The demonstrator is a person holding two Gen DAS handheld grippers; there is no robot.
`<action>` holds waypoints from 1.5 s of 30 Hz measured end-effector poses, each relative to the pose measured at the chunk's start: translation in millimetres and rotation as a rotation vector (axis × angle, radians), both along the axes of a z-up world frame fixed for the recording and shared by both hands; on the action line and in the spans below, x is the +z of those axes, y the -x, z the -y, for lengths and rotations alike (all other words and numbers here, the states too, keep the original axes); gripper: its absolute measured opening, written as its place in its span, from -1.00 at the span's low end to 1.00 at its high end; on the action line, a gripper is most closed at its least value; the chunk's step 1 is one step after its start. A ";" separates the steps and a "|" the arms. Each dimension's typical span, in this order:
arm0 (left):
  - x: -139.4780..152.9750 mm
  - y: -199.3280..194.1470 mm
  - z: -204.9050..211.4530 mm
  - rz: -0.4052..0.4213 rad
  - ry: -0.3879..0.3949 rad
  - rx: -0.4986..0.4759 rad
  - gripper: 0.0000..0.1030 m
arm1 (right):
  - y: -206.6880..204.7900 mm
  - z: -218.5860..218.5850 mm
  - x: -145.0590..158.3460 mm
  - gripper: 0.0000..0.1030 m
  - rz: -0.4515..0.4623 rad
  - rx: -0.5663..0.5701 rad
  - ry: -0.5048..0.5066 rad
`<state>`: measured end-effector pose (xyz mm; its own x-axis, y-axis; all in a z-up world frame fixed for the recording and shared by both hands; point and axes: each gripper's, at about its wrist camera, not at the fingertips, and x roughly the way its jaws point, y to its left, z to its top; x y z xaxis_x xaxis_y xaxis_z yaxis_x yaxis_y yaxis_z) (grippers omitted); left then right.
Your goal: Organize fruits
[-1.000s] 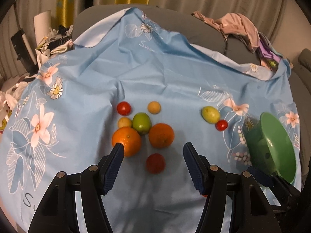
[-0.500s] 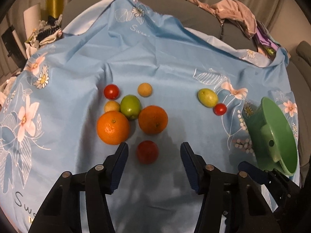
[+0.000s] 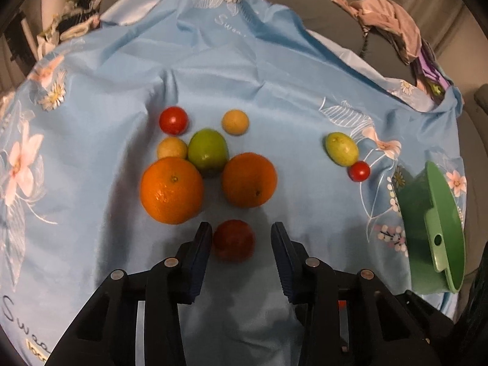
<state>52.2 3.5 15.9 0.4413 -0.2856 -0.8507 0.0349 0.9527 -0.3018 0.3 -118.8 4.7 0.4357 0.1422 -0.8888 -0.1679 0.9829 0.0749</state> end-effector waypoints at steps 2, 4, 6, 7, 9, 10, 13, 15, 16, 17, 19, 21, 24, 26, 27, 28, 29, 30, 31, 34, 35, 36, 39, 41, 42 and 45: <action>-5.2 -3.5 -1.5 -0.026 0.007 0.000 -0.25 | -0.7 -0.9 0.4 -0.20 0.007 0.005 0.019; -5.6 -4.1 -2.5 -0.016 -0.005 0.008 -0.31 | -1.5 -0.3 -0.1 -0.43 0.016 0.005 0.027; -6.0 -4.4 -4.3 -0.017 -0.005 0.012 -0.45 | -1.6 1.0 0.2 -0.46 0.023 0.006 0.028; -6.4 -5.0 -5.3 -0.015 -0.002 0.013 -0.45 | -1.7 1.6 0.1 -0.47 0.023 0.004 0.020; -6.3 -4.1 -6.1 -0.009 -0.004 0.011 -0.45 | -1.7 3.7 0.4 -0.47 0.023 0.003 0.002; -6.1 -3.9 -6.2 -0.008 -0.004 0.012 -0.46 | -1.8 5.9 1.3 -0.47 0.023 -0.001 -0.009; -3.7 -1.0 -9.1 0.003 -0.008 0.021 -0.46 | 0.3 9.4 5.9 -0.47 0.035 -0.014 -0.031; 2.0 3.3 -14.4 0.020 0.017 0.026 -0.46 | 0.6 12.6 9.1 -0.47 0.044 -0.024 -0.051; 4.4 3.9 -15.3 0.027 0.028 0.027 -0.46 | 0.7 14.6 10.3 -0.47 0.048 -0.029 -0.059; 6.6 4.6 -16.8 0.031 0.038 0.029 -0.46 | 0.7 16.3 11.2 -0.47 0.050 -0.036 -0.063; 9.5 5.6 -18.8 0.035 0.053 0.030 -0.46 | 0.5 20.1 13.0 -0.47 0.055 -0.054 -0.071; 10.6 5.8 -19.4 0.037 0.054 0.033 -0.46 | 0.8 22.5 15.2 -0.47 0.059 -0.062 -0.084; 13.0 7.2 -17.9 0.042 0.042 0.036 -0.46 | 2.3 25.4 18.5 -0.47 0.071 -0.068 -0.097; 16.5 9.4 -14.6 0.053 0.045 0.032 -0.46 | 3.0 26.7 20.8 -0.47 0.080 -0.073 -0.102; 17.7 10.1 -12.6 0.059 0.047 0.028 -0.46 | 3.2 27.9 21.9 -0.47 0.083 -0.078 -0.109; 20.4 11.9 -10.7 0.068 0.049 0.023 -0.46 | 3.4 29.3 23.1 -0.47 0.085 -0.080 -0.114; 22.0 12.9 -9.9 0.073 0.047 0.020 -0.46 | 4.3 30.6 23.7 -0.47 0.088 -0.082 -0.116; 24.2 14.5 -8.5 0.081 0.042 0.019 -0.46 | 5.3 31.9 25.0 -0.47 0.092 -0.087 -0.121; 27.3 16.8 -6.7 0.091 0.034 0.017 -0.46 | 6.2 33.1 26.7 -0.47 0.097 -0.090 -0.125; 35.2 22.3 -3.4 0.121 0.034 0.009 -0.46 | 8.3 37.6 32.2 -0.47 0.115 -0.101 -0.141; 38.7 24.3 -2.5 0.133 0.039 0.005 -0.46 | 8.8 39.1 33.8 -0.47 0.120 -0.105 -0.144; 41.9 26.1 -1.6 0.144 0.044 0.000 -0.46 | 9.8 41.3 36.2 -0.47 0.128 -0.110 -0.150; 47.5 30.0 0.7 0.158 0.061 -0.012 -0.46 | 12.4 45.3 41.7 -0.46 0.144 -0.117 -0.161; 50.8 32.3 2.4 0.169 0.061 -0.009 -0.46 | 14.4 47.0 45.1 -0.46 0.155 -0.121 -0.166; 53.0 33.7 3.2 0.176 0.061 -0.009 -0.46 | 15.7 48.0 46.8 -0.46 0.161 -0.123 -0.167; 61.9 39.2 5.3 0.201 0.090 -0.020 -0.46 | 20.1 52.5 53.3 -0.46 0.183 -0.135 -0.177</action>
